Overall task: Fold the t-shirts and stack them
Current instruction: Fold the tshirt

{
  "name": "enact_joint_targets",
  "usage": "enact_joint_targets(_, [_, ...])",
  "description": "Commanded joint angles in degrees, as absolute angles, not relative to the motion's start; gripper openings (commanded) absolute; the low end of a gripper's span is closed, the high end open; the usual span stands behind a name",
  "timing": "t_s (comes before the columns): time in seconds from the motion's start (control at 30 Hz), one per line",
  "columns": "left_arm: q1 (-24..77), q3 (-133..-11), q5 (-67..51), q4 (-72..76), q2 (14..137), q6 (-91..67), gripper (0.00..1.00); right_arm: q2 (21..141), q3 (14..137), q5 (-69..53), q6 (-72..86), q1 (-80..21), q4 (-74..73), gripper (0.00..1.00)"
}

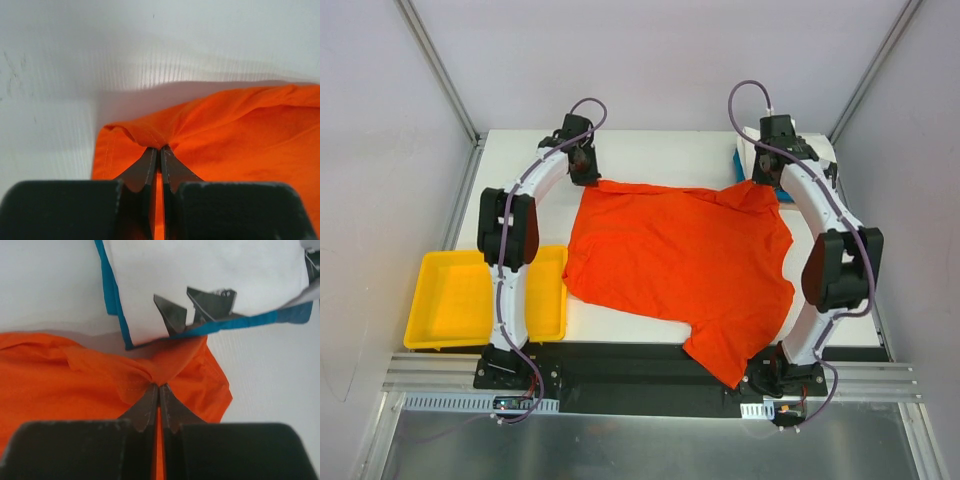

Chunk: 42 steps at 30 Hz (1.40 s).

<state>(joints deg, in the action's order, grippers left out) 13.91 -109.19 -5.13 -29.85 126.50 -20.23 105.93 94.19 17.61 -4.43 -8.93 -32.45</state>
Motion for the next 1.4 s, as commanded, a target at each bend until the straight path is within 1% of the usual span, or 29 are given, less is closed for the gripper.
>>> enact_joint_targets(0.0, [14.24,-103.46,-7.47,-28.22,117.17,-20.57,0.00,94.58,88.25,14.94,-0.18,-8.62,-37.08,0.01])
enact_joint_targets(0.13, [14.24,-97.04,-7.12,-26.72,112.86,-21.35,0.00,87.64,82.54,15.29,2.28,-8.79,-39.46,0.01])
enact_joint_targets(0.43, [14.24,-84.92,-3.78,-25.40,104.77,-22.15,0.00,79.55,72.70,13.97,5.18,-9.32,-44.81,0.01])
enact_joint_targets(0.57, [14.24,-82.36,-3.34,-25.31,102.93,-22.24,0.00,76.03,68.74,14.94,7.99,-10.02,-48.07,0.01])
enact_joint_targets(0.73, [14.24,-79.90,-3.78,-25.40,102.31,-22.50,0.00,71.90,62.76,11.87,11.16,-10.46,-51.15,0.01])
enact_joint_targets(0.93, [14.24,-77.79,-1.76,-25.49,101.08,-21.98,0.00,71.63,58.36,12.22,12.48,-10.55,-54.40,0.03])
enact_joint_targets(1.0, [14.24,-77.35,-1.50,-25.40,101.07,-21.97,0.06,71.98,56.53,12.13,12.92,-10.46,-54.49,0.05])
enact_joint_targets(1.03, [14.24,-77.17,-1.32,-25.57,101.16,-21.97,0.10,72.42,55.99,11.69,13.01,-10.55,-54.41,0.06])
enact_joint_targets(1.07, [14.24,-77.17,-1.32,-25.66,101.08,-21.97,0.16,72.77,55.55,11.25,13.09,-10.55,-54.67,0.07])
enact_joint_targets(1.1, [14.24,-77.17,-1.23,-25.93,101.16,-22.06,0.22,73.12,55.20,10.64,12.92,-10.55,-54.75,0.12])
enact_joint_targets(1.13, [14.24,-77.17,-1.06,-26.01,100.81,-22.32,0.33,73.73,55.11,9.50,12.66,-10.72,-55.10,0.16])
enact_joint_targets(1.17, [14.24,-77.25,-0.97,-26.19,100.46,-22.41,0.41,73.83,55.11,9.23,11.44,-10.90,-55.54,0.23])
enact_joint_targets(1.2, [14.24,-77.26,-1.31,-26.28,100.02,-22.67,0.52,73.92,55.37,9.32,10.73,-10.81,-55.81,0.62])
enact_joint_targets(1.23, [14.24,-77.43,-1.75,-26.28,99.15,-22.85,0.63,73.92,56.76,10.62,10.37,-10.90,-56.16,0.77])
enact_joint_targets(1.27, [14.33,-77.69,-3.41,-26.19,98.62,-22.85,0.74,74.09,57.65,11.50,9.76,-10.81,-57.12,0.86])
enact_joint_targets(1.3, [14.41,-77.96,-4.04,-26.19,98.18,-23.03,0.82,74.09,58.87,12.38,9.67,-10.90,-57.39,0.97])
enact_joint_targets(1.33, [14.59,-79.00,-4.83,-26.19,97.65,-22.94,0.90,73.92,61.24,12.91,9.32,-10.90,-57.57,0.99])
enact_joint_targets(1.37, [14.76,-79.62,-5.62,-26.19,97.39,-23.11,0.99,73.92,62.48,12.83,8.97,-10.72,-57.31,0.97])
